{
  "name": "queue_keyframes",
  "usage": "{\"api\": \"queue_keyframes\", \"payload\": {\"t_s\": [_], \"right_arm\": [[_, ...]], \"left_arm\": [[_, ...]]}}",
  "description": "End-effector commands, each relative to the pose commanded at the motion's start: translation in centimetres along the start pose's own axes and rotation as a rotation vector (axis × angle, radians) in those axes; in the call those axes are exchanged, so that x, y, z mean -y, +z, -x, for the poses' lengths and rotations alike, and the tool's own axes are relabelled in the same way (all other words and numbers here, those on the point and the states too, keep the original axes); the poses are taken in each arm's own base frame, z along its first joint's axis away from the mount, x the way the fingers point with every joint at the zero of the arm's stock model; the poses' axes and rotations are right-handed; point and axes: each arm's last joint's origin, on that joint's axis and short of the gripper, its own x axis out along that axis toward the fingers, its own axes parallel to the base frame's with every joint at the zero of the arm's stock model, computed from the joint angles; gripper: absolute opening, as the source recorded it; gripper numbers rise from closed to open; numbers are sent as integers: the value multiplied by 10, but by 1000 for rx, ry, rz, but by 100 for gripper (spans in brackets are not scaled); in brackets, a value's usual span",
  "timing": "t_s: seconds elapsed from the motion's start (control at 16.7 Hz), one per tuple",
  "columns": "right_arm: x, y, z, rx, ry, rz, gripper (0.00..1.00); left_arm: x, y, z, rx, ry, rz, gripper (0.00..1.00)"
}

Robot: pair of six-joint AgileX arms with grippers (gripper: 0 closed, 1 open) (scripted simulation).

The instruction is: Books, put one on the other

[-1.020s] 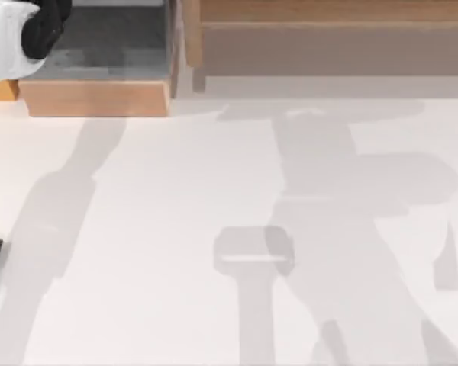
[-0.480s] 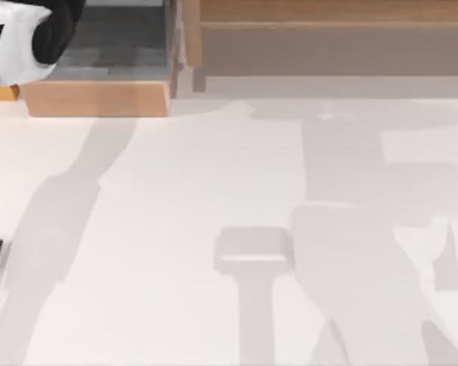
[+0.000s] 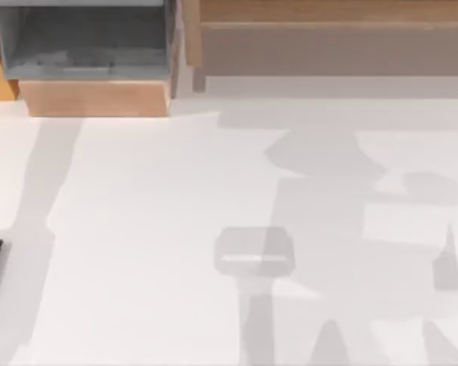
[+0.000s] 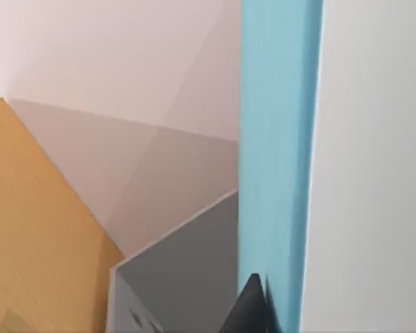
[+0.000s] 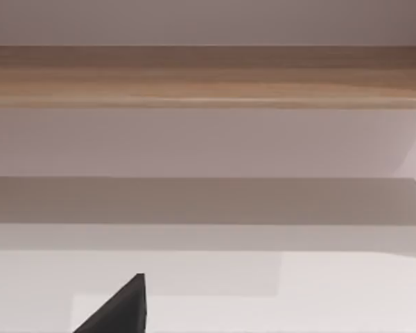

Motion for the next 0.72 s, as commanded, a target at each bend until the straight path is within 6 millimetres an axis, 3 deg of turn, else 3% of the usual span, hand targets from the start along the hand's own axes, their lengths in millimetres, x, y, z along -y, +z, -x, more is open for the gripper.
{"api": "queue_keyframes", "payload": {"t_s": [0.18, 0.36, 0.54, 0.72], "right_arm": [[0, 0, 0, 0, 0, 0, 100], [0, 0, 0, 0, 0, 0, 100], [0, 0, 0, 0, 0, 0, 100], [0, 0, 0, 0, 0, 0, 100]], "left_arm": [[-28, -27, 55, -36, -48, -305, 0], [-40, -67, 112, -118, -112, -589, 0], [-37, -111, 168, -219, -195, -803, 0], [-22, -150, 218, -315, -282, -926, 0]]}}
